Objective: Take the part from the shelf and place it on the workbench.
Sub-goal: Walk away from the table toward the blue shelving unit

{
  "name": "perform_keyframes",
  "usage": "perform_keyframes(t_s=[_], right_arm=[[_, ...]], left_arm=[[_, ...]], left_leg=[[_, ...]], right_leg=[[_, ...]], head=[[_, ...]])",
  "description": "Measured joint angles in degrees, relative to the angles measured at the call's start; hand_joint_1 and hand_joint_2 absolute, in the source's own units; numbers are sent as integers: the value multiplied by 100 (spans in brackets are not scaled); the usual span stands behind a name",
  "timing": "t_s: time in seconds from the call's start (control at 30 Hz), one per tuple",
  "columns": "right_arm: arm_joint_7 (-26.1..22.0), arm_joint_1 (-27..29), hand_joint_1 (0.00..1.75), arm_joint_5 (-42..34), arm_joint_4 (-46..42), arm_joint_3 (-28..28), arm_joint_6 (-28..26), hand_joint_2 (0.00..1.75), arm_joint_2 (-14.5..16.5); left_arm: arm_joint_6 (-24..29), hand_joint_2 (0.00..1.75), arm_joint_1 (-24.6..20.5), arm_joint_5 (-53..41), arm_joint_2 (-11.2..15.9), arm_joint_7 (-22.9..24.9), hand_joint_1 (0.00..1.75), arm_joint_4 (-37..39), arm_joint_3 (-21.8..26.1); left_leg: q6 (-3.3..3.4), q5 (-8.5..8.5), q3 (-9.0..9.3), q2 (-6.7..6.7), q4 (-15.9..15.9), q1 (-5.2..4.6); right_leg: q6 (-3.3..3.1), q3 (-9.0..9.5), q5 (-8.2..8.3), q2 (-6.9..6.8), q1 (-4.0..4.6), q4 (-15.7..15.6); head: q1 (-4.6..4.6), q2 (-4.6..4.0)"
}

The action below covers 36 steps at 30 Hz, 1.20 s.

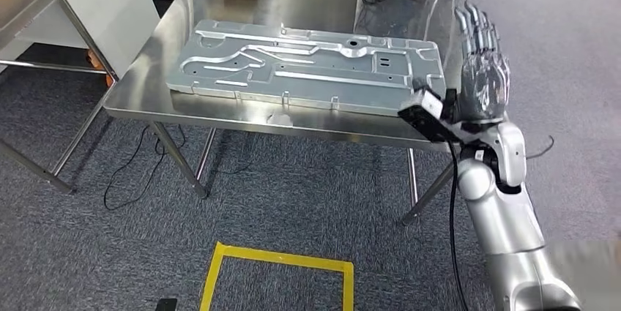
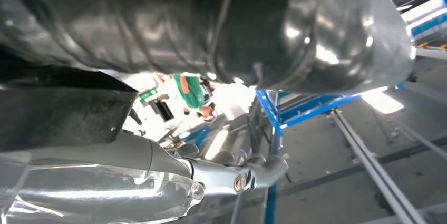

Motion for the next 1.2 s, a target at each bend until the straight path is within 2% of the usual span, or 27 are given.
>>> perform_keyframes(t_s=[0.03, 0.07, 0.1, 0.13, 0.2, 0.27, 0.33, 0.4, 0.43, 0.47, 0.53, 0.57, 0.6, 0.63, 0.67, 0.73, 0.77, 0.8, 0.9, 0.93, 0.97, 1.03, 1.07, 1.1, 1.13, 1.17, 1.2], right_arm=[[35, -114, 0, -3, 95, 32, 19, 0, 7], [62, -230, 0, -5, 216, 61, 27, 0, 15], [91, -351, 0, -6, 362, 89, 31, 0, 25], [114, -465, 0, -7, 508, 112, 31, 0, 33], [155, -681, 0, -10, 751, 143, 31, 0, 39], [169, -862, 0, -13, 922, 164, 31, 0, 44], [169, -975, 0, -15, 1055, 183, 30, 0, 48], [171, -1036, 0, -14, 1174, 193, 27, 0, 57], [173, -1074, 0, -7, 1239, 198, 20, 0, 70], [175, -1121, 0, 5, 1316, 202, 9, 0, 88], [177, -1196, 0, 30, 1477, 208, -31, 0, 125], [175, -1213, 0, 37, 1561, 209, -56, 0, 140], [174, -1217, 0, 39, 1636, 210, -77, 0, 153], [172, -1218, 0, 40, 1704, 210, -94, 0, 162], [170, -1223, 0, 40, 1763, 210, -105, 0, 169], [169, -1260, 0, 42, 1860, 210, -137, 0, 180], [169, -1296, 0, 43, 1911, 211, -162, 0, 185], [167, -1335, 0, 48, 1972, 211, -191, 0, 193], [149, -1388, 0, 59, 2135, 204, -300, 0, 207], [140, -1385, 0, 57, 2175, 191, -344, 0, 203], [130, -1380, 0, 50, 2212, 173, -381, 0, 194], [116, -1346, 0, 27, 2279, 130, -430, 0, 165], [108, -1313, 0, 15, 2308, 113, -443, 0, 149], [98, -1275, 0, 6, 2336, 94, -452, 0, 135], [88, -1243, 0, 1, 2364, 77, -457, 0, 125], [76, -1223, 0, -2, 2388, 62, -461, 0, 118], [67, -1219, 0, -3, 2407, 47, -467, 0, 115]], left_arm=[[0, 175, -15, 9, 4, 10, 0, 0, 1], [0, 175, -26, 14, 9, 22, 0, 0, 1], [1, 175, -34, 16, 12, 34, 0, 0, 2], [2, 175, -38, 18, 14, 44, 0, 0, 2], [4, 175, -39, 22, 15, 56, 0, 0, 3], [6, 175, -45, 27, 16, 59, 0, 0, 3], [9, 175, -50, 31, 20, 59, 0, 0, 4], [13, 175, -47, 38, 26, 59, 0, 0, 6], [16, 175, -47, 45, 32, 59, 0, 0, 7], [18, 175, -48, 51, 37, 59, 0, 0, 7], [21, 175, -47, 58, 44, 60, 0, 0, 7], [20, 175, -43, 59, 45, 60, 0, 0, 7], [20, 175, -37, 60, 48, 61, 0, 0, 7], [20, 175, -33, 62, 53, 61, 0, 0, 7], [20, 175, -32, 63, 61, 61, 0, 0, 7], [20, 175, -44, 64, 74, 61, 0, 0, 7], [20, 175, -55, 63, 76, 60, 0, 0, 7], [20, 175, -63, 61, 76, 59, 0, 0, 7], [23, 175, -63, 36, 74, 60, 0, 0, 7], [26, 175, -62, 27, 73, 60, 0, 0, 7], [28, 175, -62, 20, 72, 60, 0, 0, 7], [33, 175, -64, 19, 75, 59, 0, 0, 8], [34, 175, -62, 20, 78, 59, 0, 0, 8], [36, 175, -61, 24, 80, 59, 0, 0, 9], [37, 175, -59, 31, 81, 59, 0, 0, 9], [37, 175, -59, 42, 81, 58, 0, 0, 9], [37, 175, -59, 56, 81, 56, 0, 0, 9]], left_leg=[[10, 23, -40, 4, 6, -5], [9, 42, -76, 8, 15, -9], [6, 58, -109, 10, 27, -12], [1, 71, -136, 10, 44, -13], [-13, 81, -173, 4, 85, -13], [-58, 98, -219, -5, 127, -31], [-126, 134, -266, -10, 139, -40], [-190, 126, -297, -17, 151, -39], [-221, 46, -338, -19, 231, -37], [-248, -106, -424, -22, 426, -33], [-291, -531, -711, -21, 1131, -7], [-307, -692, -846, -20, 1493, 3], [-317, -757, -908, -20, 1705, 10], [-321, -708, -854, -19, 1689, 13], [-317, -575, -694, -19, 1455, 15], [-289, -288, -225, -22, 662, 11], [-266, -215, -73, -25, 373, 2], [-240, -185, 5, -28, 204, -8], [-138, -116, -20, -26, 137, -15], [-95, -71, -31, -20, 110, -6], [-49, -24, -52, -11, 80, 5], [8, 51, -124, 1, 60, 4], [19, 81, -170, 4, 65, 0], [19, 111, -217, 4, 72, -4], [15, 139, -262, 4, 81, -7], [6, 163, -305, 4, 92, -9], [-7, 185, -341, 4, 104, -10]], right_leg=[[17, -156, -205, 1, -6, 384], [31, -274, -333, 1, -11, 698], [38, -305, -353, 1, -13, 836], [36, -227, -268, 1, -14, 759], [4, 188, 55, 0, -11, 74], [-47, 518, 228, 2, 20, -554], [-91, 565, 238, 8, 53, -706], [-157, 545, 285, 1, 29, -734], [-197, 534, 315, -8, 11, -754], [-238, 514, 346, -17, -6, -773], [-278, 450, 395, -28, -4, -772], [-281, 414, 415, -31, 0, -763], [-277, 380, 434, -33, 3, -751], [-268, 349, 449, -34, 3, -735], [-258, 324, 461, -33, 2, -719], [-226, 283, 483, -30, 9, -683], [-199, 260, 499, -28, 17, -670], [-166, 239, 519, -26, 23, -663], [-54, 208, 575, -22, 18, -677], [-23, 185, 513, -17, 11, -630], [4, 125, 369, -11, 4, -484], [47, -97, -97, -1, -6, 126], [64, -214, -300, 1, -8, 487], [77, -269, -405, 0, -9, 735], [82, -231, -398, 0, -10, 793], [76, -92, -303, 0, -10, 650], [59, 149, -153, -1, -7, 312]], head=[[-1, 0], [-1, 0], [-1, 1], [-1, 0], [-1, 0], [-1, 1], [-2, 1], [-2, 1], [-2, 0], [-2, 0], [-2, 0], [-2, 0], [-2, 0], [-3, 0], [-3, 0], [-3, 1], [-2, 0], [-2, -1], [-2, 1], [-1, 1], [-1, 0], [1, -1], [0, 0], [0, 0], [0, 0], [-1, 1], [-1, 1]])
